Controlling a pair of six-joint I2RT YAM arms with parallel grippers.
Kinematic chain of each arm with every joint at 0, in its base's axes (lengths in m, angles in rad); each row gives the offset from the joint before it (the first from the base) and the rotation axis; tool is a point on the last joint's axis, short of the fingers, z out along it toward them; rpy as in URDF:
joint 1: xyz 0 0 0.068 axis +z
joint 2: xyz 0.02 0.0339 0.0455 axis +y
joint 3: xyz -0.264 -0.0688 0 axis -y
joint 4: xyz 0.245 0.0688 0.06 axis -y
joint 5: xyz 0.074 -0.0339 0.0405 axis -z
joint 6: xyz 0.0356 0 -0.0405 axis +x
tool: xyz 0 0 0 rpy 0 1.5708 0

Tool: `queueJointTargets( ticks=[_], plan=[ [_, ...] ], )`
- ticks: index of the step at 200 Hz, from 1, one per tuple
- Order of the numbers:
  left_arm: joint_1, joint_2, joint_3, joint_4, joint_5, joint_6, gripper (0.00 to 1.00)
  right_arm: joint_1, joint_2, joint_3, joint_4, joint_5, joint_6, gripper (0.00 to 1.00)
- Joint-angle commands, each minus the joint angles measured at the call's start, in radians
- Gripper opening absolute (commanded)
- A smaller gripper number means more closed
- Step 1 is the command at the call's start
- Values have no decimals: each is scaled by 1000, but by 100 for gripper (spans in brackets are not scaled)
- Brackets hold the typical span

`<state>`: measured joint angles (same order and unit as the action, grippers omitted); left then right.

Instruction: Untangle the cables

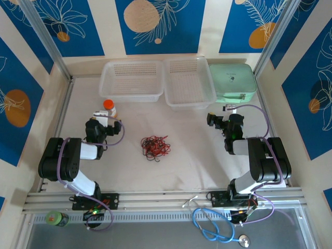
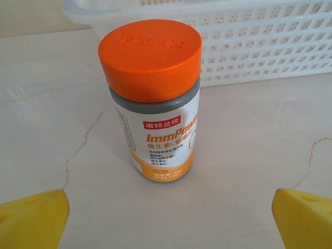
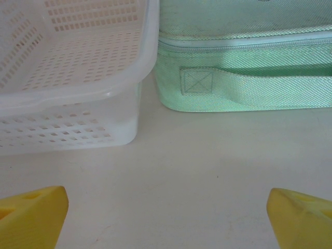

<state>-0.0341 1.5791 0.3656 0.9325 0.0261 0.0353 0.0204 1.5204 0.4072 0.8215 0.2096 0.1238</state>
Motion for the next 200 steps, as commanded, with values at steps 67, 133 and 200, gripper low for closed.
queueJointTargets(
  ticks=[67, 133, 200],
  plan=[
    [-18, -404, 74, -427, -204, -119, 100, 77, -278, 195, -598, 180, 45, 95],
    [-40, -746, 326, -1280, -182, -512, 92, 305, -276, 635, -1554, 238, 381, 92],
    [-293, -567, 601, -1849, 40, -590, 81, 607, -56, 809, -1809, -82, 566, 84]
  ],
)
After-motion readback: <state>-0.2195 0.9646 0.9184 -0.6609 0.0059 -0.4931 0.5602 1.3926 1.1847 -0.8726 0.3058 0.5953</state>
